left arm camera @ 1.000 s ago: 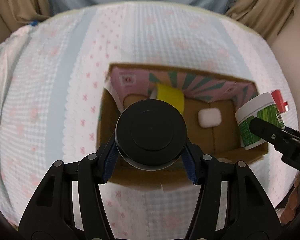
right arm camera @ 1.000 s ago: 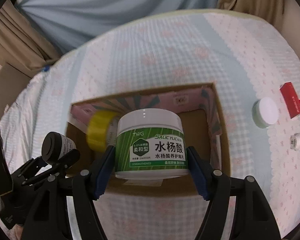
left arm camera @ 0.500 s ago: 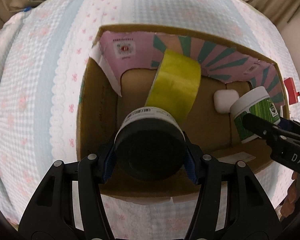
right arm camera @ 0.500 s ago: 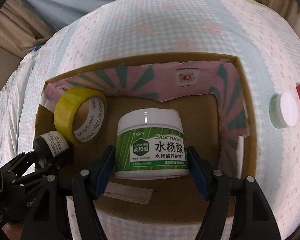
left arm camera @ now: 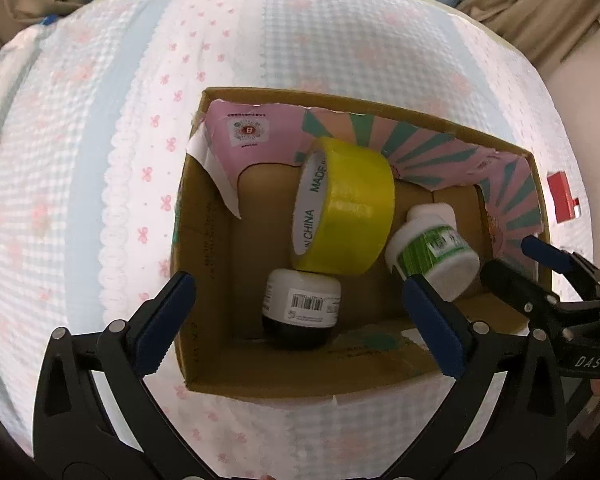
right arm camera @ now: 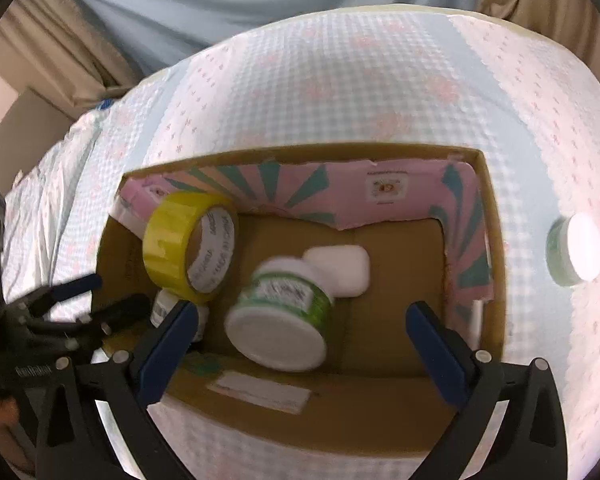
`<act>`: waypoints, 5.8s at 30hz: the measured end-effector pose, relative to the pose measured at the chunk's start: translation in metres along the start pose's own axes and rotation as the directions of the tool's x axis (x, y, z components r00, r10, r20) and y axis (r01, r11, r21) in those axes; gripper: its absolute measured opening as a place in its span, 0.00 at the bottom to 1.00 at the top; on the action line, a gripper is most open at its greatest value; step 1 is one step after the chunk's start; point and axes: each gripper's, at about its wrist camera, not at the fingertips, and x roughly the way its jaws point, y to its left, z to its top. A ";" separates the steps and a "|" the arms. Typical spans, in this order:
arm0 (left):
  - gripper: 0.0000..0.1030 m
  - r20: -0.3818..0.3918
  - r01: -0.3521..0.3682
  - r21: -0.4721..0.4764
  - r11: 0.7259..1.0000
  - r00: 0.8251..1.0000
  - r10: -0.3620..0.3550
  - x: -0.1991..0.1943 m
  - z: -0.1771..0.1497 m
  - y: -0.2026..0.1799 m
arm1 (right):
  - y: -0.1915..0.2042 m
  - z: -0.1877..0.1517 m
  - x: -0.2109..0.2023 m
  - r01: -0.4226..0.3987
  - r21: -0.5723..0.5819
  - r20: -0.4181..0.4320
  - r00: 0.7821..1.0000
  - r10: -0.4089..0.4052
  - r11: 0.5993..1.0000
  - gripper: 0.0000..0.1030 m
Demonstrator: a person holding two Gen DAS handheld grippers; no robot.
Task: Organize rigid objects
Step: 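Carry both jars into the cardboard box and open both tools, then lift both tools out of the box toward the remaining items, then grasp the white-lidded jar with left tool while right tool grasps the red-and-silver jar, then carry both jars into the cardboard box and open both tools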
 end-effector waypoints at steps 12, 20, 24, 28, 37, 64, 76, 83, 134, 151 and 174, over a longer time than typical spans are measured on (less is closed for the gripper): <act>1.00 0.072 -0.027 0.072 0.997 0.997 0.022 -0.050 -0.015 -0.014 | 0.003 -0.011 -0.035 0.049 -0.014 0.015 0.999 -0.049 0.999 1.00; 1.00 0.136 -0.085 0.067 0.994 0.988 0.075 -0.122 -0.030 -0.025 | 0.015 -0.022 -0.102 0.067 -0.030 0.046 0.997 -0.066 0.997 1.00; 1.00 0.177 -0.080 0.052 0.995 0.982 0.069 -0.156 -0.039 -0.039 | 0.010 -0.031 -0.141 0.071 -0.001 0.080 0.994 -0.071 0.997 1.00; 1.00 0.213 -0.080 0.042 0.996 0.975 0.070 -0.179 -0.050 -0.064 | -0.006 -0.043 -0.182 0.097 0.007 0.106 0.990 -0.097 0.995 1.00; 1.00 0.309 -0.104 0.004 0.995 0.946 0.098 -0.218 -0.077 -0.171 | -0.089 -0.076 -0.263 0.145 0.009 0.200 0.969 -0.144 0.989 1.00; 1.00 0.133 -0.096 0.043 0.994 0.987 0.090 -0.046 -0.021 -0.431 | -0.392 -0.010 -0.255 0.108 -0.285 0.113 0.990 -0.079 0.952 1.00; 1.00 0.017 -0.121 0.093 0.988 0.993 0.119 0.101 0.013 -0.429 | -0.445 0.018 -0.130 0.024 -0.454 -0.028 0.999 -0.041 0.890 1.00; 1.00 0.009 -0.114 0.120 0.986 0.994 0.113 0.151 0.021 -0.427 | -0.443 0.018 -0.076 -0.046 -0.696 -0.123 0.991 -0.056 0.716 0.85; 0.66 0.168 -0.026 0.018 0.999 0.985 0.023 -0.001 0.021 -0.410 | -0.393 0.028 -0.206 -0.051 -0.443 -0.059 0.998 0.028 0.895 0.40; 0.66 0.298 -0.086 -0.091 0.992 0.948 0.109 -0.157 -0.002 -0.273 | -0.189 0.057 -0.269 -0.114 -0.314 0.101 0.983 0.153 0.942 0.40; 0.66 0.088 -0.062 0.132 0.989 0.995 0.050 -0.027 -0.004 -0.085 | -0.024 0.015 -0.064 0.031 0.006 -0.123 0.992 -0.030 0.999 0.40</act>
